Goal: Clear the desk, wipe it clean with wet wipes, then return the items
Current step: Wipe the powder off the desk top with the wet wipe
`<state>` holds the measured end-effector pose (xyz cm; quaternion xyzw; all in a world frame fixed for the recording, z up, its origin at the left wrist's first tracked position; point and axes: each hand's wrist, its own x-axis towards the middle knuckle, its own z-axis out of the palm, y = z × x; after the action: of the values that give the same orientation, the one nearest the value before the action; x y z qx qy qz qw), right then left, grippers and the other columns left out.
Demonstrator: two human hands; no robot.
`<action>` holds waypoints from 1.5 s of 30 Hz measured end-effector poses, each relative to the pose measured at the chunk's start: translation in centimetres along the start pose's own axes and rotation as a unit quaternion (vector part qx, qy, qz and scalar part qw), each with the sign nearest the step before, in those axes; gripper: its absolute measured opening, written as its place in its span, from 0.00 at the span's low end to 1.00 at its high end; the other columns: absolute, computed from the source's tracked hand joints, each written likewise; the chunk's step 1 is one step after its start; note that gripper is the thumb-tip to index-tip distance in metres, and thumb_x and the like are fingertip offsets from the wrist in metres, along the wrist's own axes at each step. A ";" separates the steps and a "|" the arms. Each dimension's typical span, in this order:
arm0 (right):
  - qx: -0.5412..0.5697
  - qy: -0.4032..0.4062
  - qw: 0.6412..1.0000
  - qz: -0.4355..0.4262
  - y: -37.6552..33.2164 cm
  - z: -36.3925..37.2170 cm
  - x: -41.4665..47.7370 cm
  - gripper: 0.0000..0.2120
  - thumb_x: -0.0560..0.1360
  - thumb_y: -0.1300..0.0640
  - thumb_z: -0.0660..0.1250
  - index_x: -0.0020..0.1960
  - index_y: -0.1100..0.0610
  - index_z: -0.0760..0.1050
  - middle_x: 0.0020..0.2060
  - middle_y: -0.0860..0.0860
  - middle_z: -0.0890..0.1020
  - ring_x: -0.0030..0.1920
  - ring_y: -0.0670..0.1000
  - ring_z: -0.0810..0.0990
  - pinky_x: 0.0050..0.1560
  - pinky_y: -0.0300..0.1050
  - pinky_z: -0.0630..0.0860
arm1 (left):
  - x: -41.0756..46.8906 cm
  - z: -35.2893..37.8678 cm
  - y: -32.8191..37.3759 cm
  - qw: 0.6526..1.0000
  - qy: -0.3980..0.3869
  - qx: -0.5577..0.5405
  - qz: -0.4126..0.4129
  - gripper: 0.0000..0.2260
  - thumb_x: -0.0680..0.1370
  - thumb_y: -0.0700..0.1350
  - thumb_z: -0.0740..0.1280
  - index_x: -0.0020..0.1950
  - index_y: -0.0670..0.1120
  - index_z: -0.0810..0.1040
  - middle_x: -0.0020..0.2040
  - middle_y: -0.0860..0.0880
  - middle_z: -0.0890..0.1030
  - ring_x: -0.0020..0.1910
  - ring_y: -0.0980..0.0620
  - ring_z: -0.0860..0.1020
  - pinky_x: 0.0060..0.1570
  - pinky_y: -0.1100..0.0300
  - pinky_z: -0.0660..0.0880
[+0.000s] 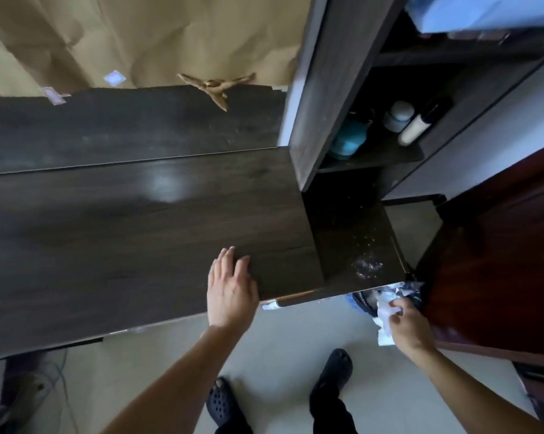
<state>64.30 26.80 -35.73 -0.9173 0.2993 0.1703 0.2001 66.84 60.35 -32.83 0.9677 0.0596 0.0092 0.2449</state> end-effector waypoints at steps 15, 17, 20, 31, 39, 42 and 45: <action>-0.024 0.081 0.978 -0.191 2.0 0.2 19.4 0.10 0.72 0.60 0.60 0.39 0.62 0.78 0.41 0.63 0.79 0.43 0.64 0.76 0.41 0.53 0.74 | 3.5 10.6 11.1 0.981 0.098 0.121 -0.113 0.20 0.77 0.45 0.56 0.67 0.41 0.71 0.72 0.38 0.66 0.74 0.38 0.60 0.73 0.44 0.55; 0.030 0.046 0.978 -0.201 3.1 3.4 17.2 0.06 0.70 0.67 0.63 0.40 0.60 0.77 0.44 0.61 0.77 0.44 0.62 0.76 0.39 0.51 0.74 | 3.6 10.8 11.1 0.980 0.105 0.126 -0.112 0.20 0.77 0.45 0.55 0.67 0.41 0.71 0.73 0.38 0.66 0.73 0.38 0.60 0.72 0.44 0.56; 0.044 -0.006 0.956 -0.290 5.2 5.1 14.5 0.06 0.71 0.68 0.66 0.44 0.58 0.76 0.45 0.56 0.75 0.43 0.57 0.77 0.38 0.48 0.75 | 3.6 10.9 11.1 0.979 0.113 0.129 -0.110 0.20 0.77 0.45 0.54 0.67 0.41 0.71 0.73 0.38 0.65 0.74 0.38 0.59 0.72 0.44 0.55; 0.045 0.045 0.950 -0.307 1.3 5.5 16.2 0.18 0.70 0.72 0.63 0.55 0.58 0.77 0.51 0.61 0.74 0.52 0.61 0.74 0.49 0.42 0.69 | 3.6 11.1 11.1 0.976 0.134 0.131 -0.109 0.20 0.77 0.45 0.55 0.68 0.41 0.70 0.73 0.39 0.65 0.74 0.39 0.59 0.73 0.45 0.55; 0.022 0.060 0.943 -0.328 4.1 2.6 21.3 0.16 0.67 0.77 0.62 0.48 0.62 0.79 0.46 0.62 0.75 0.49 0.62 0.75 0.48 0.48 0.71 | 3.6 11.0 11.1 0.976 0.136 0.131 -0.111 0.20 0.77 0.45 0.55 0.68 0.41 0.71 0.73 0.39 0.65 0.74 0.39 0.60 0.73 0.45 0.55; 0.002 0.100 0.957 -0.273 1.3 2.4 22.9 0.21 0.66 0.75 0.63 0.58 0.63 0.77 0.55 0.64 0.73 0.56 0.66 0.73 0.55 0.54 0.71 | 3.6 11.0 11.1 0.976 0.133 0.131 -0.111 0.21 0.77 0.45 0.54 0.68 0.41 0.71 0.73 0.38 0.65 0.74 0.39 0.59 0.73 0.45 0.55; 0.024 0.080 0.921 -0.382 1.8 5.8 17.6 0.23 0.71 0.75 0.62 0.65 0.64 0.72 0.65 0.62 0.70 0.67 0.62 0.68 0.66 0.52 0.69 | 3.7 10.9 11.2 0.976 0.133 0.130 -0.110 0.21 0.77 0.45 0.54 0.68 0.41 0.70 0.73 0.38 0.65 0.74 0.39 0.59 0.73 0.44 0.55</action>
<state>75.48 19.71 -48.85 -0.9673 -0.0544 0.0000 0.2476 72.23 45.89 -37.20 0.9689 0.1982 0.1035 0.1064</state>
